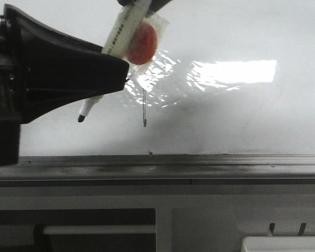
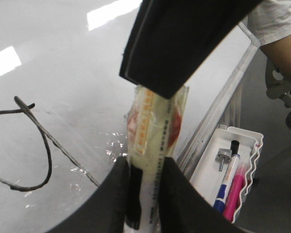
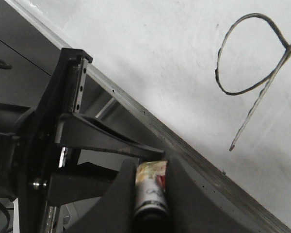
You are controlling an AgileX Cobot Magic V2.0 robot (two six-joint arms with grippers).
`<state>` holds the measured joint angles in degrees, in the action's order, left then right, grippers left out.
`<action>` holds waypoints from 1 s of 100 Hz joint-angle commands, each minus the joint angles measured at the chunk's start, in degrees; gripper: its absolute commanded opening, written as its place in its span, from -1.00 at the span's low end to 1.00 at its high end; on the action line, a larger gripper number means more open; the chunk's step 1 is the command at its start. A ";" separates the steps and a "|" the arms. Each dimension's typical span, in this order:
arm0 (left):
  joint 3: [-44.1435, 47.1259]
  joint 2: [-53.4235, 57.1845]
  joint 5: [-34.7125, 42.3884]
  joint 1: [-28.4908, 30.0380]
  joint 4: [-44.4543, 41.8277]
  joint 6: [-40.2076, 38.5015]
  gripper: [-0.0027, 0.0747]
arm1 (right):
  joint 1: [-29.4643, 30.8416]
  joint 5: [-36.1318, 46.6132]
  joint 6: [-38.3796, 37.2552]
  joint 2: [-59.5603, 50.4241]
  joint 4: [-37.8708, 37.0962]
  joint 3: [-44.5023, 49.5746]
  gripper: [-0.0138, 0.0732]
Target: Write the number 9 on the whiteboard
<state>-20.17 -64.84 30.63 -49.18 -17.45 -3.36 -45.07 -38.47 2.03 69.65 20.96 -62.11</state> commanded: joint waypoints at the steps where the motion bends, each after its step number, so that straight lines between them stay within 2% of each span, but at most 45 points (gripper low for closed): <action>1: -1.83 0.58 4.40 -0.26 1.60 -0.62 -0.98 | -0.04 2.56 0.54 -1.10 0.90 -1.88 -0.84; 14: -1.83 0.58 4.40 -0.26 1.71 -0.62 -0.98 | -0.04 2.78 1.27 -1.10 0.90 -1.81 -0.75; 21: -1.83 0.58 4.40 -0.26 2.12 -0.74 -0.98 | -0.04 2.78 1.39 -1.10 0.90 -1.67 -0.54; 35: -1.83 0.58 4.40 -0.26 4.64 -1.13 -0.98 | -0.04 2.63 1.39 -1.02 0.90 -1.67 0.06; 42: -1.48 0.58 4.29 -0.26 10.30 -1.13 -0.98 | -0.04 2.83 1.39 -1.02 0.90 -1.67 0.21; 59: -1.15 0.58 2.68 -0.26 32.97 -1.53 -0.98 | -0.04 2.02 1.39 -1.02 0.90 -1.67 0.22; 68: -1.15 0.58 2.30 -0.26 41.33 -1.53 -0.98 | -0.04 1.97 1.39 -1.02 0.90 -1.67 0.22; 83: -1.15 -0.59 2.08 -0.26 49.92 -1.46 -0.98 | -0.04 2.24 1.39 -1.02 0.90 -1.67 0.22; 100: -1.15 -3.76 1.82 -0.26 51.20 -1.46 -0.98 | -0.04 1.79 1.39 -1.02 1.15 -1.67 0.22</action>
<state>-20.06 -68.15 28.91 -49.18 33.22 -4.47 -45.07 -39.08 2.79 69.76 21.04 -62.11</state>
